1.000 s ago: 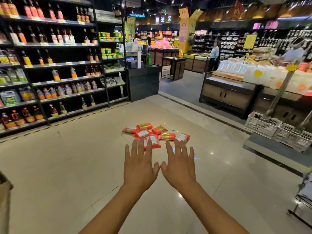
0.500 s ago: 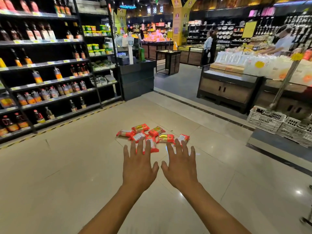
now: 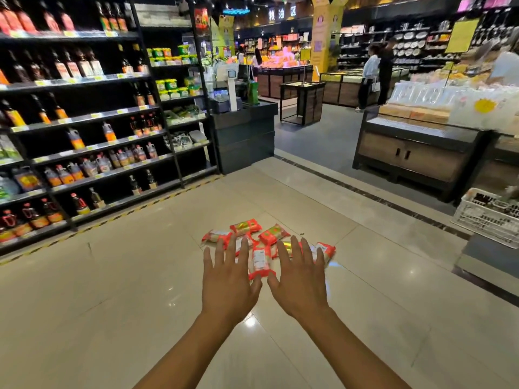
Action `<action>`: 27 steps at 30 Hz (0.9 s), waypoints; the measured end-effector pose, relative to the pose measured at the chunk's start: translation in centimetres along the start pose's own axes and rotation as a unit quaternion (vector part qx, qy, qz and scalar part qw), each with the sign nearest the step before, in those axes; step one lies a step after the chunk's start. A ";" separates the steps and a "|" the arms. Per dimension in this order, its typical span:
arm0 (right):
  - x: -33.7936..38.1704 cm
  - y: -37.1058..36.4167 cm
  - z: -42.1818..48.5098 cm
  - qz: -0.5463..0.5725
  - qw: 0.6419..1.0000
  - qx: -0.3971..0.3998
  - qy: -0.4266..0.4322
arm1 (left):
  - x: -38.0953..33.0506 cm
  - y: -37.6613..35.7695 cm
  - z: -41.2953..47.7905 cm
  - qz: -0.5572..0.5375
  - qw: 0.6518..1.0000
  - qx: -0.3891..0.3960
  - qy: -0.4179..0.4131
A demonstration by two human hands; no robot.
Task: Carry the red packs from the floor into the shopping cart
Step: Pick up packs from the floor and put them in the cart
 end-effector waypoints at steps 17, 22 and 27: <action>-3.7 -10.4 20.9 -0.027 0.995 0.087 0.038 | 1.8 -15.0 18.8 -0.021 0.998 0.045 0.026; -3.4 -13.8 28.6 -0.037 0.993 0.104 0.038 | 3.8 -19.6 26.5 -0.023 0.998 0.046 0.041; -2.5 -17.6 34.9 -0.046 0.991 0.113 0.047 | 5.9 -22.6 32.4 0.003 0.995 0.089 0.041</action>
Point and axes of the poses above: each hand's wrist, its own z-axis towards the middle knuckle, its own y-axis out of the back of the hand, x = y × z, the point moved 3 cm from there along z, towards the middle knuckle, and after that the axes turned 13 degrees about -x, right-handed, at the moved point
